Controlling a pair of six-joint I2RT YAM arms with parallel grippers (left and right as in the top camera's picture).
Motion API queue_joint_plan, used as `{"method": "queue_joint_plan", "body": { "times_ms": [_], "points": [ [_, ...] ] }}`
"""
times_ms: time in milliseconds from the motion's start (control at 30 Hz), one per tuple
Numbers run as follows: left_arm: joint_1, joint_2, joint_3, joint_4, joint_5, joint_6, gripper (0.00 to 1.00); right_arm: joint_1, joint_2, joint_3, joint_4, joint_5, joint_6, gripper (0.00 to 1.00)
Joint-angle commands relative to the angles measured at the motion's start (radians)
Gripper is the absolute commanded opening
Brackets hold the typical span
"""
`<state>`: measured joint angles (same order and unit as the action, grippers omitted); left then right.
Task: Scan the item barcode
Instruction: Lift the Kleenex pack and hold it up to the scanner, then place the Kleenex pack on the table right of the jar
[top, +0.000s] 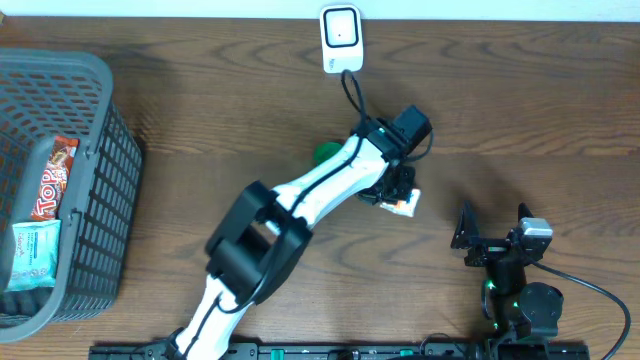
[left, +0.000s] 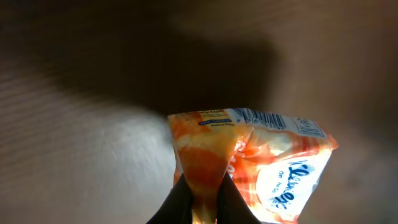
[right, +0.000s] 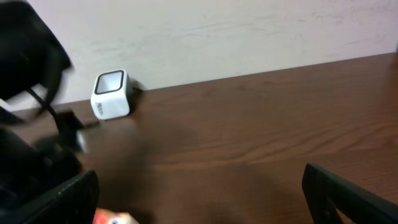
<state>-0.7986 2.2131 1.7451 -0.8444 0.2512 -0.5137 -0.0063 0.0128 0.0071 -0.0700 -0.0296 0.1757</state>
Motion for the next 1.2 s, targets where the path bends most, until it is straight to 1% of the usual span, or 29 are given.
{"method": "queue_joint_plan", "body": {
  "times_ms": [0,133,167,200,233,267,300,367,400,533,600,700,733,867,967,1033,1100,1167],
  "points": [
    [-0.003,0.034,0.0,0.014,-0.044,-0.085,0.07,0.01,-0.002,-0.001,-0.003,0.002,0.007,0.99],
    [-0.013,0.044,0.0,0.021,-0.085,-0.116,0.08,0.01,-0.002,-0.001,-0.003,0.002,0.007,0.99],
    [-0.013,0.044,0.0,0.024,-0.084,-0.116,0.16,0.01,-0.002,-0.001,-0.003,0.002,0.007,0.99],
    [-0.013,0.044,0.0,0.024,-0.085,-0.116,0.36,0.01,-0.002,-0.001,-0.003,0.002,0.007,0.99],
    [-0.013,0.044,0.0,0.024,-0.085,-0.115,0.51,0.01,-0.002,-0.001,-0.003,0.002,0.007,0.99],
    [-0.012,0.044,0.0,0.024,-0.09,-0.111,0.59,0.01,-0.002,-0.001,-0.003,0.002,0.007,0.99],
    [-0.012,0.043,0.001,0.023,-0.099,-0.106,0.71,0.01,-0.002,-0.001,-0.003,0.002,0.007,0.99],
    [-0.011,0.039,0.013,0.011,-0.113,-0.076,0.82,0.01,-0.002,-0.001,-0.003,0.002,0.007,0.99],
    [-0.011,0.033,0.022,0.002,-0.114,-0.056,0.85,0.01,-0.002,-0.001,-0.003,0.002,0.007,0.99],
    [-0.008,-0.038,0.062,-0.022,-0.116,-0.008,0.85,0.01,-0.002,-0.001,-0.003,0.002,0.007,0.99],
    [-0.005,-0.087,0.082,-0.038,-0.143,0.001,0.85,0.01,-0.002,-0.001,-0.003,0.002,0.007,0.99],
    [0.011,-0.204,0.115,-0.075,-0.242,0.013,0.86,0.01,-0.002,-0.001,-0.003,0.002,0.007,0.99],
    [0.022,-0.274,0.119,-0.082,-0.293,0.04,0.86,0.01,-0.002,-0.001,-0.003,0.002,0.007,0.99],
    [0.064,-0.459,0.119,-0.1,-0.438,0.094,0.86,0.01,-0.002,-0.001,-0.003,0.002,0.007,0.99],
    [0.125,-0.608,0.119,-0.129,-0.531,0.095,0.88,0.01,-0.002,-0.001,-0.003,0.002,0.007,0.99],
    [0.184,-0.705,0.119,-0.143,-0.542,0.127,0.89,0.01,-0.002,-0.001,-0.003,0.002,0.007,0.99],
    [0.262,-0.798,0.119,-0.154,-0.551,0.154,0.9,0.01,-0.002,-0.001,-0.003,0.002,0.007,0.99],
    [0.359,-0.886,0.119,-0.167,-0.583,0.153,0.91,0.01,-0.002,-0.001,-0.003,0.002,0.007,0.99]
  ]
}}
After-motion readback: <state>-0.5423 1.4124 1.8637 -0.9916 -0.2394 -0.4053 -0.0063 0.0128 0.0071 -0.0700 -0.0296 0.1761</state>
